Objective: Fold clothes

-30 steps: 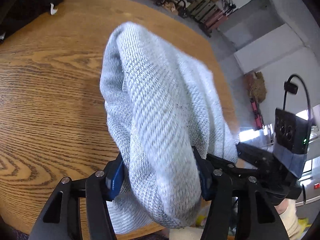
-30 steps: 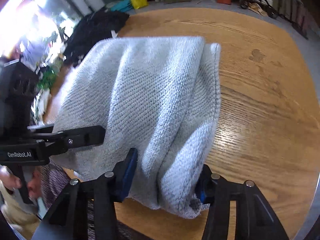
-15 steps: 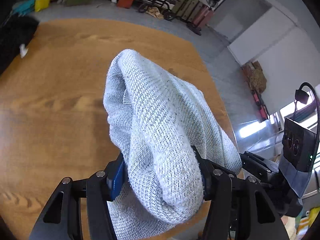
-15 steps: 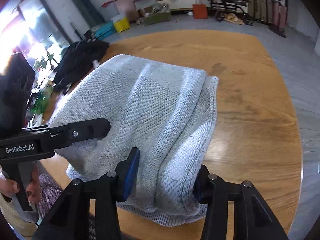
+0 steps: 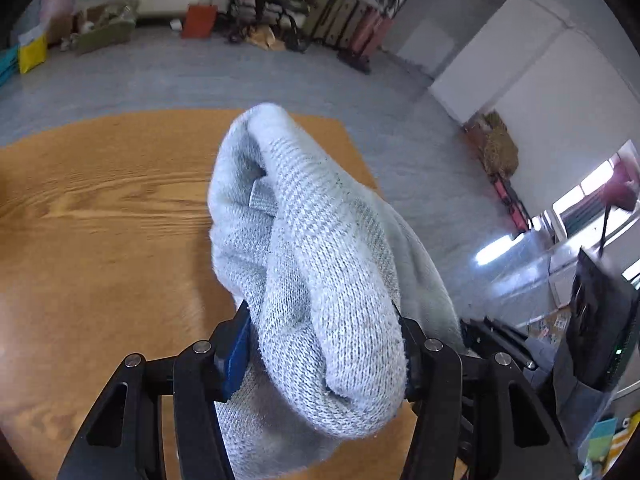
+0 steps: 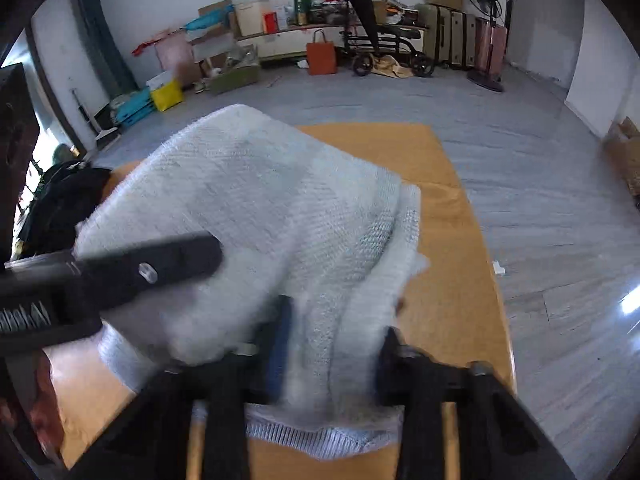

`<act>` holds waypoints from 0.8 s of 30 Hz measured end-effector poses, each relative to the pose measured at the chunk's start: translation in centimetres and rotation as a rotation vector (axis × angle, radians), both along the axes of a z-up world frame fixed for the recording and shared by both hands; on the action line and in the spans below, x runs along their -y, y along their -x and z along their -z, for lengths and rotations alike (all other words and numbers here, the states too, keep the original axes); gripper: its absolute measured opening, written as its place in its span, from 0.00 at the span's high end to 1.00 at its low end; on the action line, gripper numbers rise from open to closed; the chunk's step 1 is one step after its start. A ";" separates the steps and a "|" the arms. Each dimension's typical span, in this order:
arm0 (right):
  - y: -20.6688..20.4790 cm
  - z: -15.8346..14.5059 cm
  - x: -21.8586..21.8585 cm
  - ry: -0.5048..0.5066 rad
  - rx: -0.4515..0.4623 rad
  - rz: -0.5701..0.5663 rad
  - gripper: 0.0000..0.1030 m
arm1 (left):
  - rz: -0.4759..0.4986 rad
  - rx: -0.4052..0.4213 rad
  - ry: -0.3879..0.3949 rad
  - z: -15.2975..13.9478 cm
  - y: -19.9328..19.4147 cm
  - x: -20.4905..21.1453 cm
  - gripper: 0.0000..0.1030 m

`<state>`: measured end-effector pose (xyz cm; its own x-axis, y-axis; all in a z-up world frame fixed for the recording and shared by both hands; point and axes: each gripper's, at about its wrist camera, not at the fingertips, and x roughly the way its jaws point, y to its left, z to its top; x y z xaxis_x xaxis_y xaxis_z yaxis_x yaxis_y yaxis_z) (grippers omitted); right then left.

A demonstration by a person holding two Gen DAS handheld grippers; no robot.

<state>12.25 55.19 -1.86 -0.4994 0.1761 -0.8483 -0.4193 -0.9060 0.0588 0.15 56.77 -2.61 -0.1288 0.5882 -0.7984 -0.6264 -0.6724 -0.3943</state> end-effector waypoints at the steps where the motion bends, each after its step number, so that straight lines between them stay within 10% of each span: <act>1: 0.6 0.1 -1.3 -0.012 0.015 0.010 0.74 | -0.007 -0.021 -0.003 0.0 0.2 0.2 0.43; 8: 2.4 1.2 -6.0 0.064 0.028 0.035 0.73 | -0.017 0.012 0.012 2.2 2.7 0.9 0.41; 14: -0.9 3.0 -7.0 0.315 -0.066 0.070 0.57 | -0.025 0.096 0.005 3.7 4.1 2.2 0.39; 24: -2.2 7.1 -9.1 0.459 -0.018 0.138 0.17 | -0.053 0.125 0.051 4.0 3.5 7.5 0.34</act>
